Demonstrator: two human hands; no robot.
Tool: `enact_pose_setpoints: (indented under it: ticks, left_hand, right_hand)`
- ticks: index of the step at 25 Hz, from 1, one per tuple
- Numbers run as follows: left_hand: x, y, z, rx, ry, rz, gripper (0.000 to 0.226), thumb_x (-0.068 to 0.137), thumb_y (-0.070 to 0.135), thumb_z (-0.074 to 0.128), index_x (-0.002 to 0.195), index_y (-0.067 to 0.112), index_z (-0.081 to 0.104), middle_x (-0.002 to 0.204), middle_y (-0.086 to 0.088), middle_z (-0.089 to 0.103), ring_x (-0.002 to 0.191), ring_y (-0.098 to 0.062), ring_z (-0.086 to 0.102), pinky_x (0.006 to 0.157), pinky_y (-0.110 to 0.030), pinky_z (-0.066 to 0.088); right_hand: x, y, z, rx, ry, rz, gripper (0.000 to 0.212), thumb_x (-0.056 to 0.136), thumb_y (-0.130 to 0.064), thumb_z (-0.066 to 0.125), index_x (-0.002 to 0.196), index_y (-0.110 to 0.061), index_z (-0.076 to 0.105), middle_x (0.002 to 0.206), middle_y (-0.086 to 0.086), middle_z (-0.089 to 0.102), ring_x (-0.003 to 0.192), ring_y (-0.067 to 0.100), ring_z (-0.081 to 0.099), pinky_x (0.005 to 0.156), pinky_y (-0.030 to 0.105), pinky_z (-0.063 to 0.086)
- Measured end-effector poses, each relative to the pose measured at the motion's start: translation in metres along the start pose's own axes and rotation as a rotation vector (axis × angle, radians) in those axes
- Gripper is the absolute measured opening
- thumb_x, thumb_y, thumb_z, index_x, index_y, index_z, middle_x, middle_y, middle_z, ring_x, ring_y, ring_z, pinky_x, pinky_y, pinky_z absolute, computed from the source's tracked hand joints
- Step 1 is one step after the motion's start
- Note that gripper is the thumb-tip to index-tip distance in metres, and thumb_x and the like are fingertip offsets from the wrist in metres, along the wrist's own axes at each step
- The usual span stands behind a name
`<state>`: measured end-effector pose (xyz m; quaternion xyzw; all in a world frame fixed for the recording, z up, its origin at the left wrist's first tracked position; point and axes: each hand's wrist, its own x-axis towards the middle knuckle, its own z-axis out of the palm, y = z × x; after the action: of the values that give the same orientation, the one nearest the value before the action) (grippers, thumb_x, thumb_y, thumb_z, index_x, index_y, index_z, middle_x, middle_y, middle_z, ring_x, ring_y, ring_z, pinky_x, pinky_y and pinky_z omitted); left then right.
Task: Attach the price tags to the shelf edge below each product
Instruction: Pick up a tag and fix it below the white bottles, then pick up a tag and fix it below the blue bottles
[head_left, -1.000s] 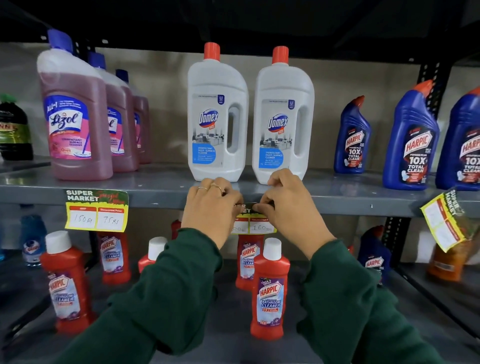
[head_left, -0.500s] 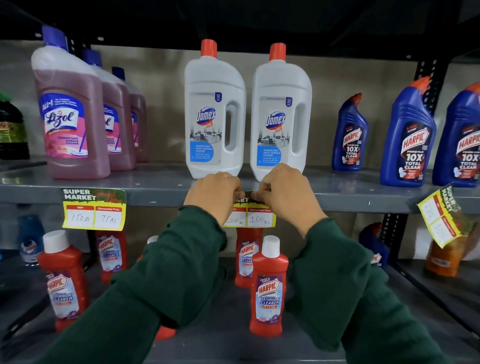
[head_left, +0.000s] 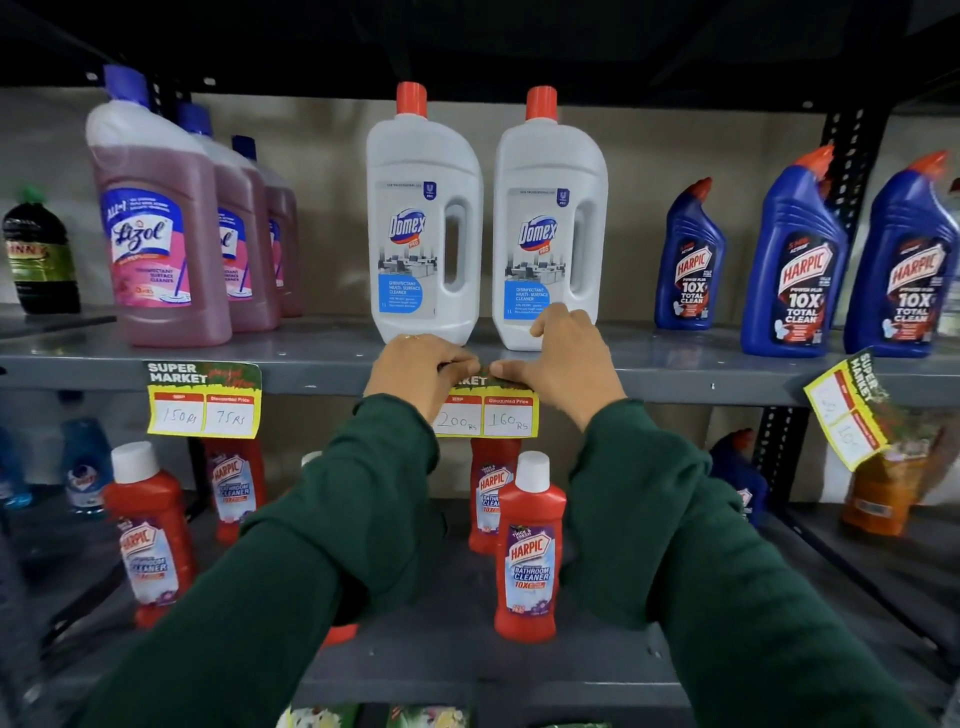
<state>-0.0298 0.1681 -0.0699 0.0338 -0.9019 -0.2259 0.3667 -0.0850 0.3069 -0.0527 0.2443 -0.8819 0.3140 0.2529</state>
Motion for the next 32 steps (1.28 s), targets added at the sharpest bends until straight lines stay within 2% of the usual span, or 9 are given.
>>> enact_pose_setpoints:
  ticks: [3,8,13,22,24,26,28,30,32]
  left_hand:
    - [0.000,-0.011,-0.004,-0.060,0.037,-0.082,0.021,0.088,0.025,0.060,0.100,0.012,0.071,0.106,-0.009,0.072,0.087,-0.015,0.054,0.080,-0.021,0.037]
    - [-0.012,-0.015,0.007,0.033,0.156,-0.047,0.020,0.091,0.017,0.055,0.101,0.009,0.070,0.110,-0.015,0.071,0.110,-0.034,0.055,0.099,-0.038,0.041]
    - [-0.013,-0.023,0.015,0.108,0.233,0.084,0.017,0.089,0.009,0.057,0.097,0.003,0.071,0.106,-0.015,0.073,0.104,-0.031,0.061,0.101,-0.043,0.041]
    - [-0.009,-0.031,0.025,0.083,0.314,0.079,0.015,0.087,0.006,0.059,0.096,0.002,0.071,0.103,-0.017,0.074,0.103,-0.034,0.063,0.106,-0.035,0.033]
    - [-0.010,-0.022,0.021,0.160,0.271,0.058,0.016,0.088,0.007,0.058,0.097,0.002,0.071,0.102,-0.021,0.073,0.098,-0.036,0.063,0.108,-0.043,0.031]
    - [-0.008,-0.004,0.020,0.329,0.224,-0.006,0.021,0.088,0.006,0.054,0.103,0.008,0.069,0.103,-0.023,0.072,0.098,-0.037,0.062,0.111,-0.050,0.027]
    - [-0.004,0.023,0.028,0.426,0.215,-0.010,0.035,0.085,0.002,0.051,0.116,0.013,0.061,0.119,-0.019,0.066,0.115,-0.034,0.055,0.112,-0.051,0.023]
    - [0.001,0.058,0.047,0.387,0.186,0.091,0.043,0.086,0.004,0.048,0.127,0.016,0.052,0.137,-0.011,0.054,0.130,-0.030,0.042,0.114,-0.049,0.019]
    - [0.006,0.098,0.075,0.326,0.123,0.233,0.039,0.090,0.011,0.043,0.129,0.015,0.048,0.141,-0.009,0.049,0.134,-0.029,0.037,0.114,-0.047,0.021]
  right_hand:
    - [-0.005,0.011,-0.008,0.068,0.007,0.075,0.057,0.072,-0.034,0.077,0.110,-0.004,0.047,0.113,0.016,0.056,0.104,0.031,0.053,0.083,0.036,0.044]
    - [-0.018,0.025,-0.013,0.207,0.095,0.114,0.039,0.078,-0.015,0.072,0.104,-0.004,0.044,0.100,0.020,0.067,0.090,0.033,0.061,0.077,0.041,0.053]
    - [-0.019,0.026,-0.015,0.236,0.112,0.097,0.039,0.077,-0.014,0.073,0.101,-0.002,0.045,0.096,0.020,0.067,0.087,0.033,0.062,0.078,0.041,0.054]
    - [-0.016,0.035,-0.009,0.231,0.103,0.035,0.036,0.079,-0.017,0.071,0.086,-0.014,0.036,0.094,0.018,0.067,0.085,0.033,0.062,0.077,0.042,0.054]
    - [-0.017,0.039,-0.013,0.210,0.066,-0.005,0.031,0.080,-0.014,0.068,0.090,-0.013,0.039,0.097,0.016,0.068,0.090,0.032,0.061,0.078,0.038,0.052]
    - [-0.021,0.050,-0.021,0.245,-0.071,-0.065,0.032,0.082,-0.014,0.067,0.107,-0.011,0.046,0.113,0.011,0.067,0.106,0.026,0.058,0.086,0.030,0.045]
    - [-0.026,0.068,-0.035,0.302,-0.176,-0.131,0.043,0.083,-0.019,0.067,0.123,-0.012,0.050,0.127,0.001,0.062,0.119,0.016,0.052,0.093,0.018,0.035]
    - [-0.031,0.094,-0.051,0.293,-0.040,-0.173,0.039,0.086,-0.015,0.063,0.123,-0.012,0.053,0.128,0.000,0.061,0.118,0.014,0.054,0.092,0.012,0.033]
    - [-0.034,0.129,-0.068,0.175,0.221,-0.123,0.032,0.087,-0.005,0.057,0.118,-0.010,0.057,0.124,0.007,0.063,0.115,0.022,0.054,0.090,0.012,0.030]
